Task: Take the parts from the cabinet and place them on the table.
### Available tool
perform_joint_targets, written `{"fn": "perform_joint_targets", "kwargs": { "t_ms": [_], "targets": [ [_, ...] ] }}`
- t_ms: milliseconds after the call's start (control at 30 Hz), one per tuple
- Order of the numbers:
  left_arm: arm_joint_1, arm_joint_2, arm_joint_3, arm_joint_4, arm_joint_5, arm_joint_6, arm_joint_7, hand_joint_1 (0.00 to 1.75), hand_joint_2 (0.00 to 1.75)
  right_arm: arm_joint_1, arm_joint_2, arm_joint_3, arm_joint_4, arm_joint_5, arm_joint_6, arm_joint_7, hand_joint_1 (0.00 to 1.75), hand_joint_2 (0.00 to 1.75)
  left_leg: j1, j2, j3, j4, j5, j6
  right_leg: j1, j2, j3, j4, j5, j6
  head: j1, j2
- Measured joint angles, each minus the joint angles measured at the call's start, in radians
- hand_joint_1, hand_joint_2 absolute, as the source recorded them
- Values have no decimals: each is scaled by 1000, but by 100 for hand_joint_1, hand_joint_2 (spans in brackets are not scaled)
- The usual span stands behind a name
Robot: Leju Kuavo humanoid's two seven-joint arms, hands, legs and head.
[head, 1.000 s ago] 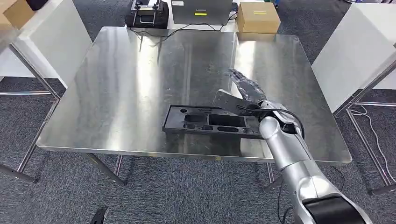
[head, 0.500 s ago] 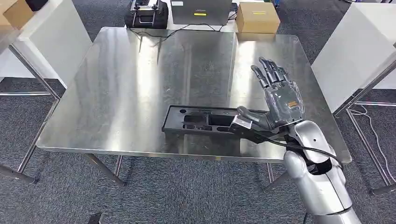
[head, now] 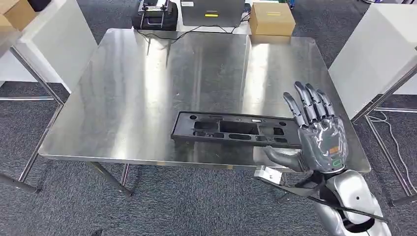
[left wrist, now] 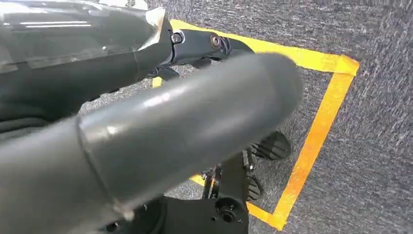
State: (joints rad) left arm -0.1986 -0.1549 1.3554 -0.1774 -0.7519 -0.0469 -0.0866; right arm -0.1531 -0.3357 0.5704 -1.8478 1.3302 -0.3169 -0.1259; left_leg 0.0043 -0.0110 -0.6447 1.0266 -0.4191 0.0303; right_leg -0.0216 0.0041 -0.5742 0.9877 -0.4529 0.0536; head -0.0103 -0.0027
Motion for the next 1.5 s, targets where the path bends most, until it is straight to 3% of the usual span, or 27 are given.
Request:
{"fn": "perform_joint_targets", "kwargs": {
  "t_ms": [167,300,333,367,400,467,500,533,567,600,667,700,733,800,867,900,967,1000,1067,1133,1167,1200,1333,1367,1400,1467,1500],
  "targets": [
    [7,-1,17,0,10,-1,-13,0,0,71,-2,-40,-16,-14,-40,-30,0,0,-8,0,2,2,-4,8,-8,0,2,0,-1,5,0,0],
    [8,-1,22,0,10,-1,-16,0,0,98,-2,-57,-25,-18,-44,-34,0,0,-16,0,3,2,-4,21,-13,0,7,-5,1,21,0,0],
    [7,-2,23,0,10,-2,-17,0,0,103,-1,-61,-29,-20,-48,-36,0,0,-9,1,12,-12,4,30,-10,0,6,-4,-3,24,0,0],
    [8,-6,23,0,10,-4,-19,0,0,113,0,-68,-32,-20,-52,-44,0,0,-5,3,18,-20,7,35,-16,-2,-1,18,-17,20,0,0],
    [7,-5,24,0,10,-5,-22,0,0,120,1,-75,-35,-20,-60,-52,0,0,-2,4,20,-21,8,38,-12,-2,-22,68,-47,12,3,0],
    [8,-6,25,0,11,-6,-27,0,0,150,3,-88,-38,-16,-75,-57,0,0,-3,3,20,-21,8,40,-10,-2,-108,243,-121,0,3,0],
    [8,-6,27,0,11,-7,-31,0,0,172,5,-94,-41,-8,-87,-65,0,0,-4,3,19,-21,8,40,-7,-2,-138,306,-140,1,4,0],
    [9,-7,28,0,11,-8,-33,0,0,195,6,-100,-46,-1,-99,-71,0,0,-5,1,19,-21,8,40,-7,-2,-142,318,-138,5,3,0],
    [9,-8,31,0,11,-8,-36,0,0,218,8,-104,-53,3,-111,-76,0,0,-5,0,19,-20,8,39,-7,-2,-121,280,-121,12,3,0],
    [9,-8,32,0,11,-10,-37,0,0,235,10,-107,-59,8,-119,-79,0,0,-5,0,19,-20,8,38,-7,-2,-82,206,-92,19,5,0],
    [9,-9,37,0,11,-13,-38,0,0,256,13,-113,-71,11,-125,-84,0,0,-6,0,20,-15,8,29,-10,-6,26,15,-40,24,5,0],
    [9,-9,39,0,11,-13,-39,0,0,262,14,-113,-73,11,-126,-85,0,0,-14,2,20,-11,4,20,-3,-7,19,10,-32,14,3,0],
    [9,-9,41,0,11,-13,-40,0,0,270,16,-116,-79,11,-129,-85,0,0,-11,3,21,-11,3,12,-1,-3,24,9,-25,0,3,0],
    [9,-9,42,0,11,-13,-41,0,0,284,18,-123,-85,13,-132,-85,0,0,-7,3,23,-15,8,0,6,-3,20,10,-22,-12,3,0],
    [9,-7,42,0,11,-13,-44,0,0,308,18,-128,-93,14,-143,-85,0,0,-1,3,16,2,-8,-12,-10,-5,27,5,-11,-27,3,0],
    [10,-8,43,0,11,-13,-44,0,0,325,18,-130,-100,14,-152,-85,0,0,1,6,1,47,-53,-20,-11,-7,26,5,-8,-34,1,0],
    [11,-8,45,0,11,-13,-46,0,0,359,14,-131,-108,8,-172,-86,0,0,6,7,-60,205,-149,-30,-8,-10,21,6,-5,-40,0,0],
    [12,-7,47,0,13,-13,-47,0,0,375,10,-132,-110,3,-182,-86,0,0,8,7,-85,278,-179,-34,-8,-11,17,6,-3,-41,0,0],
    [15,-7,48,0,16,-12,-50,0,0,391,5,-132,-110,-4,-196,-87,0,0,11,8,-70,280,-169,-37,-9,-11,14,7,-1,-40,-1,0],
    [16,-6,50,0,19,-11,-51,0,0,398,2,-132,-110,-10,-200,-87,0,0,16,8,28,131,-101,-37,-11,-9,14,8,1,-36,-1,0],
    [15,-5,51,0,19,-12,-52,0,0,402,2,-132,-110,-11,-201,-87,0,0,20,8,85,40,-74,-36,-11,-9,14,9,2,-34,-1,0],
    [12,-6,53,0,19,-12,-52,0,0,405,1,-132,-112,-11,-201,-87,0,0,16,6,108,-10,-83,-32,0,-9,10,14,3,-27,-1,0],
    [14,-6,60,0,21,-12,-52,0,0,406,-1,-131,-114,-20,-201,-90,0,0,1,2,96,-8,-66,1,1,-8,5,5,18,1,3,0],
    [13,-8,64,0,22,-12,-54,0,0,406,-2,-131,-115,-30,-197,-92,0,0,8,8,93,-19,-51,18,-8,-7,-8,19,9,5,2,0],
    [13,-8,65,0,23,-13,-56,0,0,407,-1,-129,-115,-37,-193,-92,0,0,5,8,89,-21,-47,25,-6,-7,-20,46,-20,1,5,0],
    [13,-6,68,0,29,-13,-60,0,0,409,-1,-127,-114,-68,-180,-81,0,0,2,10,74,-20,-37,37,-5,-6,-78,197,-114,-16,10,0],
    [14,-6,71,0,30,-13,-61,0,0,416,0,-127,-111,-91,-175,-69,0,0,-1,11,66,-20,-32,39,-5,-6,-101,267,-145,-16,10,0]
  ]
}}
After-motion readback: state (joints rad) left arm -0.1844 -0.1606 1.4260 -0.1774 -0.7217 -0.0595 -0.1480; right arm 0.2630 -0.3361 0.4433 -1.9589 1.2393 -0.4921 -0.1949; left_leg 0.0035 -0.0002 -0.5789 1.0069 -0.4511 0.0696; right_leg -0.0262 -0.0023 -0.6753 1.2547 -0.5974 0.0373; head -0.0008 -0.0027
